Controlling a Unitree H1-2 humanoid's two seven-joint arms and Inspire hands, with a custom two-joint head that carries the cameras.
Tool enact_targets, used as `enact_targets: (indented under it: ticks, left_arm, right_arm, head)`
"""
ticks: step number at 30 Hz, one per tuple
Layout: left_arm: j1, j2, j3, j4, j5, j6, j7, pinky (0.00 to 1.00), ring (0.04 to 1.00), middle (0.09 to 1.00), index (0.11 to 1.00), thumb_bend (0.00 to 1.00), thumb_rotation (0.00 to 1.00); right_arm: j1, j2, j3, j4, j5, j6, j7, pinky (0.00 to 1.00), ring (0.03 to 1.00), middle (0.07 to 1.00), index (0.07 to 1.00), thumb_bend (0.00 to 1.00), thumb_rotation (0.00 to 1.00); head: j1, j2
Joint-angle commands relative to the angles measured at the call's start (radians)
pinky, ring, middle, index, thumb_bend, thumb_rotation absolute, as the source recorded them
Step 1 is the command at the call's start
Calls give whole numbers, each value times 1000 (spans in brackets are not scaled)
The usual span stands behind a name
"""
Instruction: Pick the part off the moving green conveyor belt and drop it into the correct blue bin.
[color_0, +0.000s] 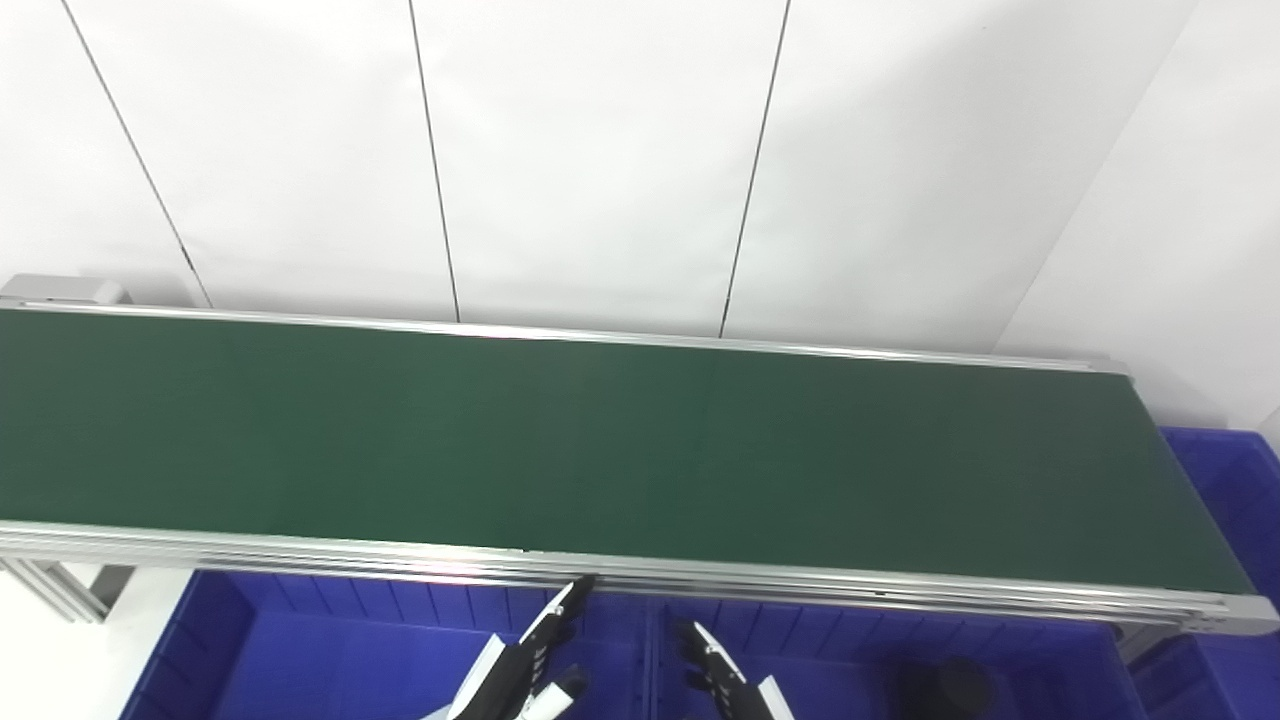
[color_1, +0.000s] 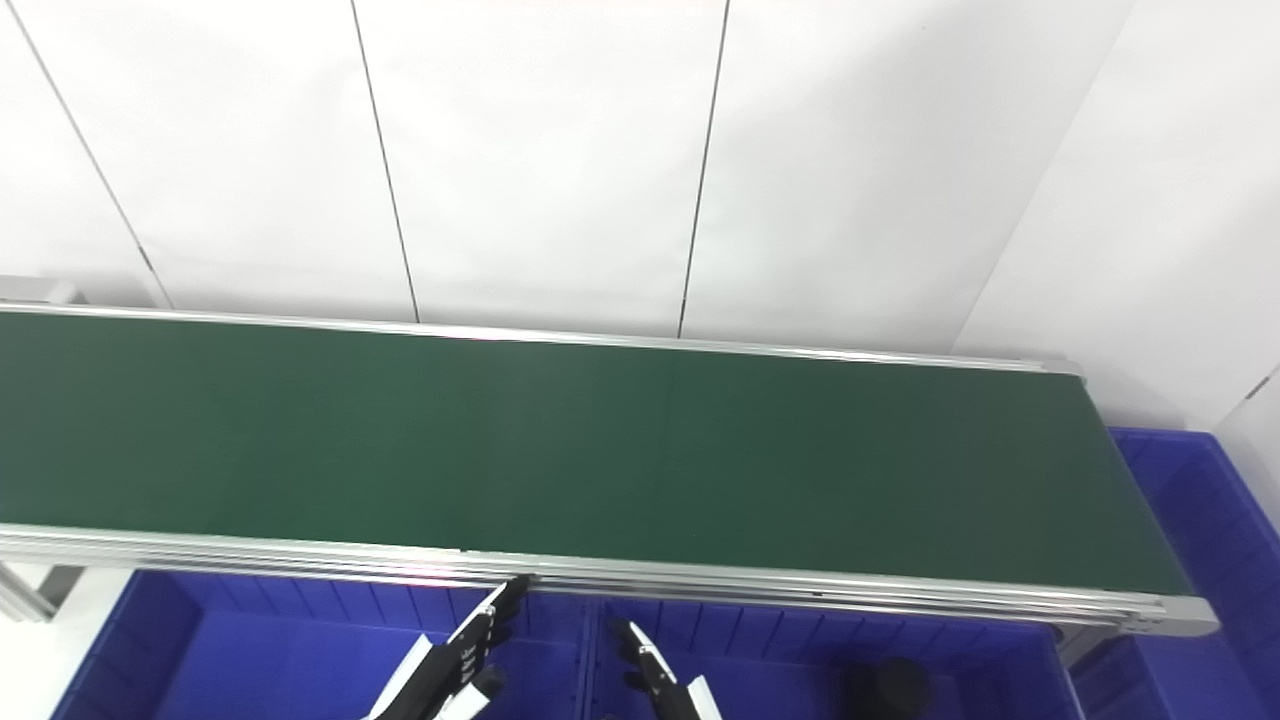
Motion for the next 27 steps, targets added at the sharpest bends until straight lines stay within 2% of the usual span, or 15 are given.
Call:
enact_targets:
  ticks: [1, 5, 6, 7, 8, 9, 10, 11, 16, 17, 18, 19, 21, 27]
  left_arm:
    - [-7, 5, 10, -27, 2, -34, -15, 1000, 1000, 1000, 981, 780, 918]
    - [4, 3, 15, -46, 9, -34, -20, 1000, 1000, 1000, 977, 790, 915]
    - [6, 3, 15, -54, 11, -34, -21, 1000, 1000, 1000, 978, 784, 914]
    - [9, 4, 17, -61, 12, -34, -21, 1000, 1000, 1000, 979, 778, 911]
    - [13, 2, 17, -71, 15, -34, -20, 1000, 1000, 1000, 979, 778, 910]
    - [15, 1, 18, -78, 17, -34, -20, 1000, 1000, 1000, 977, 777, 907]
    - [17, -1, 19, -87, 19, -34, -19, 1000, 1000, 1000, 977, 777, 906]
    - [18, -4, 19, -97, 22, -33, -18, 1000, 1000, 1000, 974, 776, 898]
    - [13, -37, 28, -129, 62, -32, 0, 963, 979, 973, 948, 817, 859]
    - [12, -46, 30, -137, 72, -27, 3, 957, 975, 968, 945, 828, 856]
    - [12, -53, 32, -142, 80, -23, 4, 948, 970, 964, 943, 838, 857]
    - [9, -62, 33, -150, 87, -18, 5, 945, 968, 963, 942, 842, 858]
    - [6, -78, 37, -161, 97, -8, 6, 935, 963, 960, 942, 831, 853]
    - [12, -111, 48, -201, 114, 40, 2, 922, 961, 957, 937, 881, 855]
  right_arm:
    - [-19, 15, 3, -18, 0, -36, -13, 879, 933, 945, 939, 1000, 912]
    - [-11, 11, 7, -41, 0, -36, -11, 900, 946, 955, 952, 993, 926]
    - [-8, 9, 7, -51, -1, -36, -10, 904, 948, 957, 954, 992, 929]
    - [-7, 6, 7, -58, -5, -36, -12, 906, 947, 957, 955, 994, 937]
    - [-4, 1, 6, -70, -10, -36, -13, 906, 947, 957, 956, 994, 938]
    - [-2, -2, 5, -78, -13, -36, -14, 904, 946, 957, 956, 994, 946]
    - [1, -8, -2, -93, -6, -36, -2, 904, 946, 957, 956, 994, 949]
    - [3, -13, -10, -104, 6, -36, 14, 905, 946, 956, 954, 994, 949]
    - [10, -37, -57, -150, 47, -36, 78, 904, 939, 946, 934, 1000, 941]
    - [14, -42, -68, -163, 50, -36, 88, 898, 934, 942, 931, 1000, 940]
    - [16, -44, -76, -171, 52, -36, 96, 895, 930, 937, 926, 1000, 940]
    - [19, -49, -86, -182, 55, -36, 108, 893, 929, 935, 924, 1000, 940]
    - [24, -55, -104, -201, 61, -36, 132, 895, 929, 931, 920, 993, 943]
    - [43, -56, -156, -241, 88, -35, 198, 906, 934, 931, 915, 1000, 925]
  head:
    - [6, 10]
    - [15, 40]
    - [19, 61]
    - [21, 65]
    - [39, 96]
    - [39, 96]
    - [74, 145]
    - [91, 167]
    - [181, 246]
    - [209, 273]
    - [209, 273]
    - [241, 300]
    - [269, 313]
    - [321, 337]
